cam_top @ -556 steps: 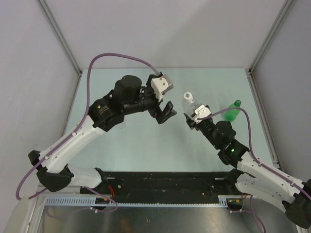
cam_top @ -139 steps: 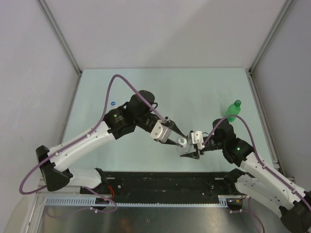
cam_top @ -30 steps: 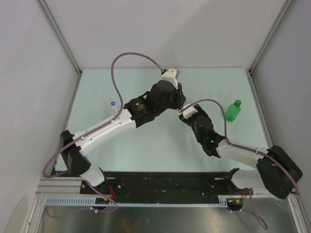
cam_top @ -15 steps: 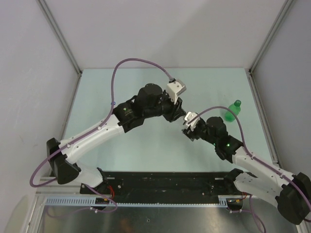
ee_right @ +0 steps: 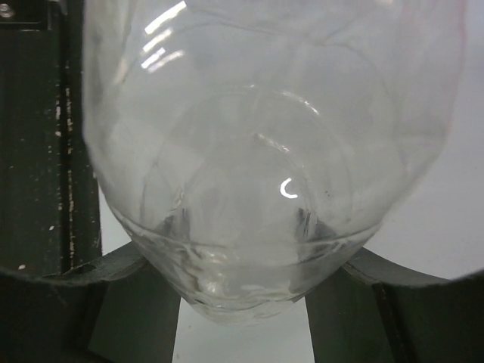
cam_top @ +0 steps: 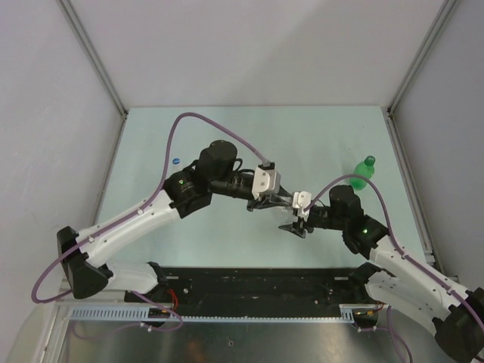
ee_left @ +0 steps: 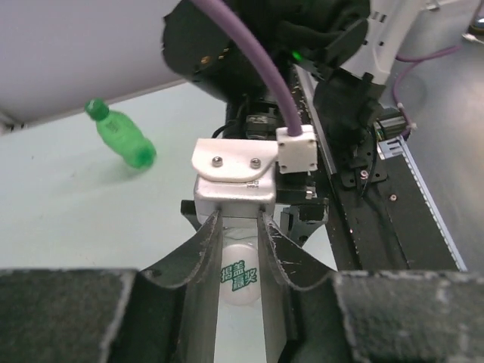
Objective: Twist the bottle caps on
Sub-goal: Screw the bottle cap onto the plastic bottle.
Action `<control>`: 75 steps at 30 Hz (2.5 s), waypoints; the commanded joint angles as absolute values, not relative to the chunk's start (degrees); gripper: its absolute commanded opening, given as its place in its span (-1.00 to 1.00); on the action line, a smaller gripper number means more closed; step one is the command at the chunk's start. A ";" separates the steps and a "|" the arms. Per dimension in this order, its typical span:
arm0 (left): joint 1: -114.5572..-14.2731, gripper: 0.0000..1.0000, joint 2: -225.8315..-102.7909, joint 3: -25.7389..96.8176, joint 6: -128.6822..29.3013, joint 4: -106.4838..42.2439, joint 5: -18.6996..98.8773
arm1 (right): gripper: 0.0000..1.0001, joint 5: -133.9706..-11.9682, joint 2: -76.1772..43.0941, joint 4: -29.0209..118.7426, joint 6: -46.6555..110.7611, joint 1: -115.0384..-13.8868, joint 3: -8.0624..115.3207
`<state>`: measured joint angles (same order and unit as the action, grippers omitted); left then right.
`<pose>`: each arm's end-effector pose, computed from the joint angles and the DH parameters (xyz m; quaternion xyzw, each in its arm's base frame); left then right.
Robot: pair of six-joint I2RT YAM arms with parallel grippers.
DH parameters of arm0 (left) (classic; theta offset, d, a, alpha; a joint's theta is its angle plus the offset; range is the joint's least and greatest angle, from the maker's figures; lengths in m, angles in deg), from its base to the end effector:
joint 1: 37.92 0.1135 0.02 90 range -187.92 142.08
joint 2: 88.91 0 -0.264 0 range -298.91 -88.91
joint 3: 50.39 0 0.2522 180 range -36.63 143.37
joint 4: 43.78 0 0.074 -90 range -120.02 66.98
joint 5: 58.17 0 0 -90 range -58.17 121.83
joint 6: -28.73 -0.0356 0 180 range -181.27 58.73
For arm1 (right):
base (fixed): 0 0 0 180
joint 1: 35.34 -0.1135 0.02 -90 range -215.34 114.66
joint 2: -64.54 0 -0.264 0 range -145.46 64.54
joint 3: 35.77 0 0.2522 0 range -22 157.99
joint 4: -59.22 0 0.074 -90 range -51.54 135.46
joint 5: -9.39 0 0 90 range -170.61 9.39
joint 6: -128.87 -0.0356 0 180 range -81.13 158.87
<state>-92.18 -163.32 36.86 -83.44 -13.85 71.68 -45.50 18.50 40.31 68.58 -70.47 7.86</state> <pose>0.1519 -0.2502 0.3941 0.6269 0.4689 -0.4178 0.4611 0.1393 0.1231 0.2554 -0.5657 0.5733 0.2742 0.5255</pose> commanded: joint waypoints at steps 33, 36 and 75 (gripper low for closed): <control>-93.81 0.99 -161.72 47.16 -42.66 -14.05 18.86 | -1.00 -86.30 1.85 64.56 66.29 -72.54 12.28; -93.86 0.99 -162.46 48.29 -38.01 -14.11 13.84 | -1.00 -98.35 -2.28 69.62 69.76 -75.97 12.27; -93.72 0.15 -174.20 50.67 -25.45 -10.46 12.75 | -1.00 -114.02 -6.20 86.99 73.29 -80.68 8.41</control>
<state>-93.51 -173.74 49.74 -26.68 -9.74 11.60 -111.75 -6.64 82.30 72.52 -80.28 8.76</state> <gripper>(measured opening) 0.590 0.596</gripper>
